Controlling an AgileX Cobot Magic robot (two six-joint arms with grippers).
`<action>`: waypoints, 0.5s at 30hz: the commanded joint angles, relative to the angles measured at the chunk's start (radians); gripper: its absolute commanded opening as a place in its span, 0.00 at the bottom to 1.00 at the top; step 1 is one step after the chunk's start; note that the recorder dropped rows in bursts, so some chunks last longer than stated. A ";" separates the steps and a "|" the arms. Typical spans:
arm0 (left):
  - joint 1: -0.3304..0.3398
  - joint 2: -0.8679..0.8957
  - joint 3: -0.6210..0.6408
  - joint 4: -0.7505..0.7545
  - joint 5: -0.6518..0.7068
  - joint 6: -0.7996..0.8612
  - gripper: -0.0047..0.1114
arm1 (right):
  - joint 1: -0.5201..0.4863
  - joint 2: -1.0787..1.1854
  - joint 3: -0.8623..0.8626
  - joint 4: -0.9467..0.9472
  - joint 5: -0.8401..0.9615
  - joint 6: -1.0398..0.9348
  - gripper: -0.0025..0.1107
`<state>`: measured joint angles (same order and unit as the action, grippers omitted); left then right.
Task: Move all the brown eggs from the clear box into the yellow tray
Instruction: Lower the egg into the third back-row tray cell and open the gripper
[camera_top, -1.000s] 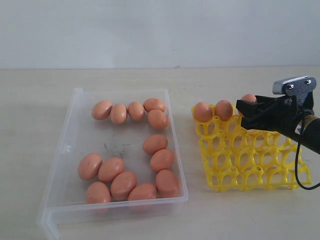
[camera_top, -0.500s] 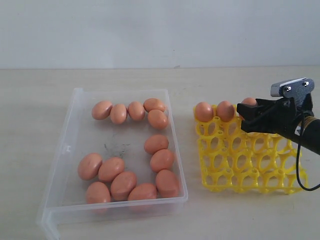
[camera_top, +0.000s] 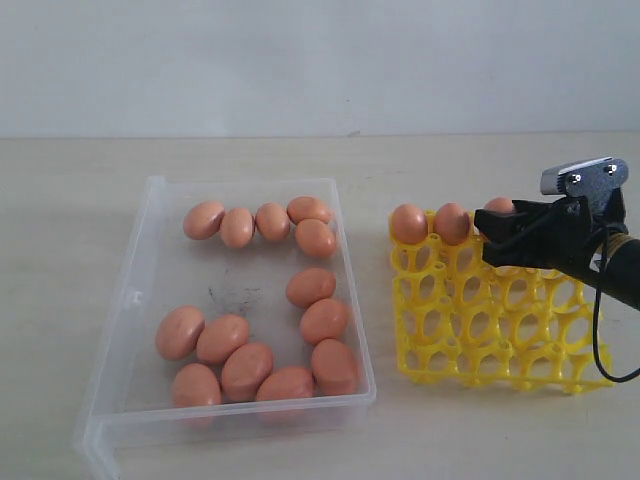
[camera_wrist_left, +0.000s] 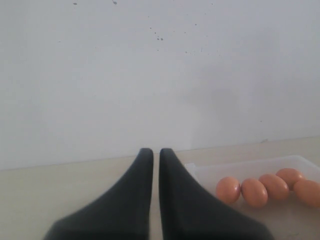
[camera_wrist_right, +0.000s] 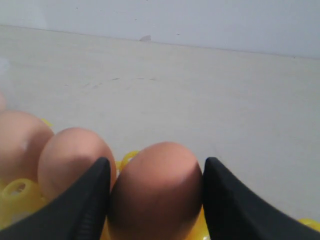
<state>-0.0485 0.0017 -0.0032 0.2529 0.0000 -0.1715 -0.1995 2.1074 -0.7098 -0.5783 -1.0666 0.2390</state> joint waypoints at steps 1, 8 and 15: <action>-0.008 -0.002 0.003 -0.002 0.000 0.001 0.07 | 0.000 0.000 -0.003 0.002 0.001 -0.006 0.16; -0.008 -0.002 0.003 -0.002 0.000 0.001 0.07 | 0.000 0.000 -0.003 -0.002 0.004 -0.006 0.46; -0.008 -0.002 0.003 -0.002 0.000 0.001 0.07 | 0.000 -0.006 0.000 -0.005 -0.067 -0.006 0.60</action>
<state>-0.0485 0.0017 -0.0032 0.2529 0.0000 -0.1715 -0.1995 2.1074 -0.7098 -0.5763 -1.0896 0.2390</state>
